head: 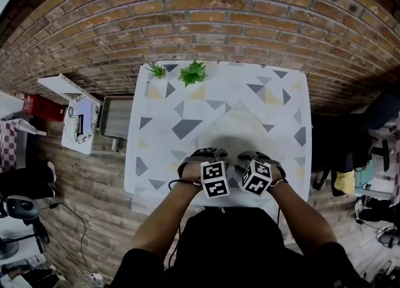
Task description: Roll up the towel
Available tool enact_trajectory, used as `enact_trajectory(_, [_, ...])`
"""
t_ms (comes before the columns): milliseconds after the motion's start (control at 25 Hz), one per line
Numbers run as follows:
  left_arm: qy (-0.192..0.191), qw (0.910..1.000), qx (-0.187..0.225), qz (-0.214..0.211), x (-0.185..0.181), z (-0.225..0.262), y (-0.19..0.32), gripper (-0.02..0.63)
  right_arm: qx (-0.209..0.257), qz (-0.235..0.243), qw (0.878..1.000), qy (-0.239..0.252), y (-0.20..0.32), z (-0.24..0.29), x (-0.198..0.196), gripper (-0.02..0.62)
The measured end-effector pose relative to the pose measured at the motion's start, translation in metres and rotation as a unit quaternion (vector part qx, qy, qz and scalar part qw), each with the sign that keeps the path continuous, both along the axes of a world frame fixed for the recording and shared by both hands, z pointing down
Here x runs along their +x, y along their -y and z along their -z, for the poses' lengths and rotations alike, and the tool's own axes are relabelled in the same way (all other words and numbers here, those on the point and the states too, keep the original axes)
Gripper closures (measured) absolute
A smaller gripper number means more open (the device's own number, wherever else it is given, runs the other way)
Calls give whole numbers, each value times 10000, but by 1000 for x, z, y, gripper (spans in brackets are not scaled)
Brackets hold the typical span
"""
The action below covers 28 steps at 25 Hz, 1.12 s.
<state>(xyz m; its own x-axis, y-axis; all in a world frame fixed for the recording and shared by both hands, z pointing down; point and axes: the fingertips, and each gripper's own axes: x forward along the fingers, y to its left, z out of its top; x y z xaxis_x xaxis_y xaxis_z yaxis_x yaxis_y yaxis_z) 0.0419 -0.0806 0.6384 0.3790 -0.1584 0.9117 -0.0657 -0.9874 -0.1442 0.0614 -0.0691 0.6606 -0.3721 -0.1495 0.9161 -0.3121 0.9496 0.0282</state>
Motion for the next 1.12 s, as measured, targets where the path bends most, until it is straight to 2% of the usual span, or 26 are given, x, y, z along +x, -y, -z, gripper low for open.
enact_trajectory(160, [263,9987,184,-394,4,-4,-10,466,-155,-24,9998,88,7,-1,1,448])
enact_trajectory(280, [433,9979,232,-417,4,-14,-7,436,-351,-37,9991,224,10,0,0,461])
enact_trajectory(440, [568,9976,159,-374,3,-22,2,433,-553,-114,9973,476,16,5,1,482])
enact_trajectory(640, [531,9981,-112,-287,3,-19,14,457,-288,-122,9981,530,30,15,4,446])
enact_trajectory(920, [373,9969,-692,35,3,-16,21,482,86,206,9970,735,30,37,-2,437])
enact_trajectory(1040, [302,9963,-791,142,2,-16,25,483,41,315,9977,599,19,34,-5,439])
enact_trajectory(1120, [228,9961,-839,124,2,-15,26,483,11,219,9988,427,18,26,-1,450])
